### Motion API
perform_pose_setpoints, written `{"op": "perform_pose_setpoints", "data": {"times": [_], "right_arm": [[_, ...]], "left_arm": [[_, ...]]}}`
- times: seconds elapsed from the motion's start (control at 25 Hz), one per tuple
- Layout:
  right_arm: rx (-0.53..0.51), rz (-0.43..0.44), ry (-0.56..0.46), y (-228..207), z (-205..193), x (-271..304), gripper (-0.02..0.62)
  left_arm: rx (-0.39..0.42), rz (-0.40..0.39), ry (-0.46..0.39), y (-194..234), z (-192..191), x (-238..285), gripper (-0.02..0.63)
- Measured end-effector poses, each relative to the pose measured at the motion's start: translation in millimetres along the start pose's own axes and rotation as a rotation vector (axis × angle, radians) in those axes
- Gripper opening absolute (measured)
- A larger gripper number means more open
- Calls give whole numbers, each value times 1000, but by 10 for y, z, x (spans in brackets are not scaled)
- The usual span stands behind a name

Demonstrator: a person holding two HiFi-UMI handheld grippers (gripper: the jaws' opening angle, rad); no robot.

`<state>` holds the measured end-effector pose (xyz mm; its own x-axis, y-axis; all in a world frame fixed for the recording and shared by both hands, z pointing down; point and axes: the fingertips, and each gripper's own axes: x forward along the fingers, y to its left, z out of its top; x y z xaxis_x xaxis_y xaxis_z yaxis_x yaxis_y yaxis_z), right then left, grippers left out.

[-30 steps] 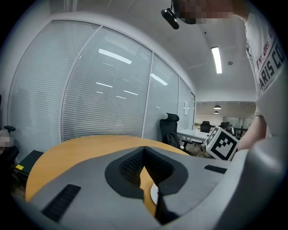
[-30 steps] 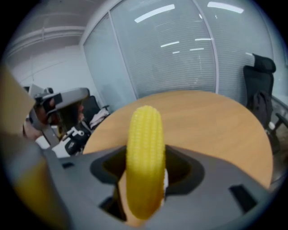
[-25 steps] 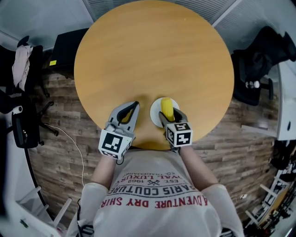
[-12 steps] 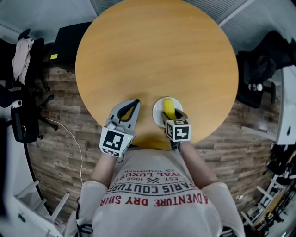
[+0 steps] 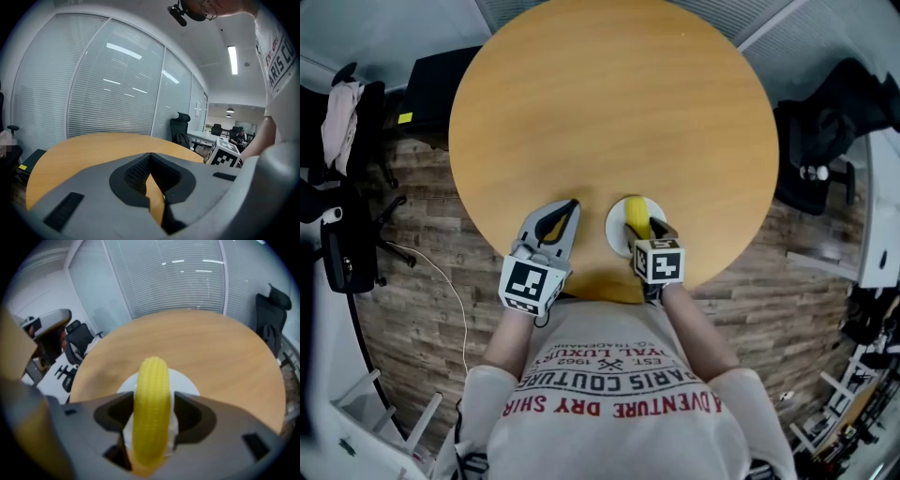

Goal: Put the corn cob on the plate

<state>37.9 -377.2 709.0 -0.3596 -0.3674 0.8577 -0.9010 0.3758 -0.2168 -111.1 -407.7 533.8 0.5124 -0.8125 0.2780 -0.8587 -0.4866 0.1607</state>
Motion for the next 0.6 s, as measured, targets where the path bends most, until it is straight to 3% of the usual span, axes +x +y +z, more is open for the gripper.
{"op": "perform_pose_setpoints", "data": {"times": [0.36, 0.48, 0.6], "right_arm": [[86, 4, -148, -63, 254, -563, 257], [86, -15, -270, -165, 451, -796, 73], [41, -16, -352, -221, 604, -986, 40]], "left_arm": [[17, -2, -15, -230, 165, 20, 32], [30, 6, -30, -339, 251, -9, 32], [38, 18, -48, -453, 342, -41, 32]]}}
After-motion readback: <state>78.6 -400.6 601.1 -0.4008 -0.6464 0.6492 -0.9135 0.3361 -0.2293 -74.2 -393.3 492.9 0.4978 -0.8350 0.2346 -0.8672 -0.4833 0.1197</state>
